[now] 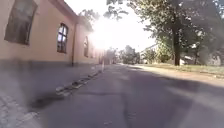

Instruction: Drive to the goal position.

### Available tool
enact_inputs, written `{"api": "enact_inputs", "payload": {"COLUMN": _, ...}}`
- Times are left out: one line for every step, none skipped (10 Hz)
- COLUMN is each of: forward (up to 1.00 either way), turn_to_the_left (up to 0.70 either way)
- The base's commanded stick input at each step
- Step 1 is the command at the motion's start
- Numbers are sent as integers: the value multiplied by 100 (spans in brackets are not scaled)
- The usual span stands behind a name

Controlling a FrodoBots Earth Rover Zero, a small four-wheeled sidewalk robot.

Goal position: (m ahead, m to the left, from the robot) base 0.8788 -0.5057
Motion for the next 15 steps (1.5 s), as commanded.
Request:
{"api": "enact_inputs", "payload": {"forward": 70, "turn_to_the_left": -9}}
{"api": "enact_inputs", "payload": {"forward": 70, "turn_to_the_left": -3}}
{"api": "enact_inputs", "payload": {"forward": 70, "turn_to_the_left": -14}}
{"api": "enact_inputs", "payload": {"forward": 70, "turn_to_the_left": -14}}
{"api": "enact_inputs", "payload": {"forward": 70, "turn_to_the_left": -14}}
{"api": "enact_inputs", "payload": {"forward": 70, "turn_to_the_left": -14}}
{"api": "enact_inputs", "payload": {"forward": 70, "turn_to_the_left": -13}}
{"api": "enact_inputs", "payload": {"forward": 70, "turn_to_the_left": 0}}
{"api": "enact_inputs", "payload": {"forward": 70, "turn_to_the_left": 0}}
{"api": "enact_inputs", "payload": {"forward": 63, "turn_to_the_left": 0}}
{"api": "enact_inputs", "payload": {"forward": 36, "turn_to_the_left": 0}}
{"api": "enact_inputs", "payload": {"forward": 7, "turn_to_the_left": 0}}
{"api": "enact_inputs", "payload": {"forward": 0, "turn_to_the_left": 0}}
{"api": "enact_inputs", "payload": {"forward": 0, "turn_to_the_left": 0}}
{"api": "enact_inputs", "payload": {"forward": 0, "turn_to_the_left": 0}}
